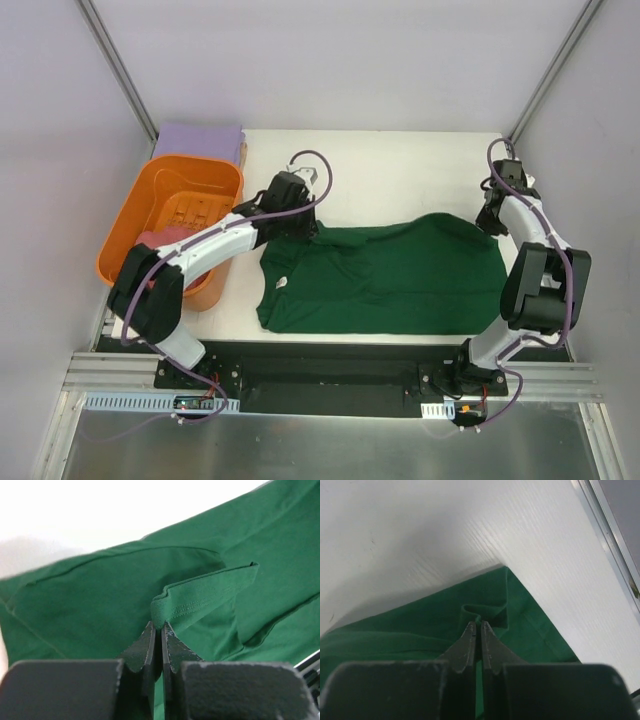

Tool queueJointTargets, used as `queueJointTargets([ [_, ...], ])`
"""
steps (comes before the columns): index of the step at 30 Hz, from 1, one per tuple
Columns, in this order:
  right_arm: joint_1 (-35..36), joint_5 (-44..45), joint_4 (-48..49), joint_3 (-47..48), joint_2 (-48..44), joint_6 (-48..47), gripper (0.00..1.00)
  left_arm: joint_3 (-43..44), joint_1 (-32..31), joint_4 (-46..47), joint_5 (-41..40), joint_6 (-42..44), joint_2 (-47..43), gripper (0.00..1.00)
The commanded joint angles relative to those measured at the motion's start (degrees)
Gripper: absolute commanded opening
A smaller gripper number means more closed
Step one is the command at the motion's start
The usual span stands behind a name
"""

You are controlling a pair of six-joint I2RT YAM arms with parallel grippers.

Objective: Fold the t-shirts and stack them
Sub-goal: Fold the other side of the tshirt into a rectangle

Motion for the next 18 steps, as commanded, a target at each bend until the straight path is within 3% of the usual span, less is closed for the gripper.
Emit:
queueJointTargets([
  [1,-0.19,0.39,-0.45,-2.76,-6.09,0.29,0.01,-6.26,-1.25,3.41,-1.54,-1.96,-8.10,0.00],
  [18,-1.68,1.45,-5.37,-4.52,-12.95,-0.58,0.01,-19.27,-2.48,4.82,-2.69,-4.95,-24.01,0.00],
])
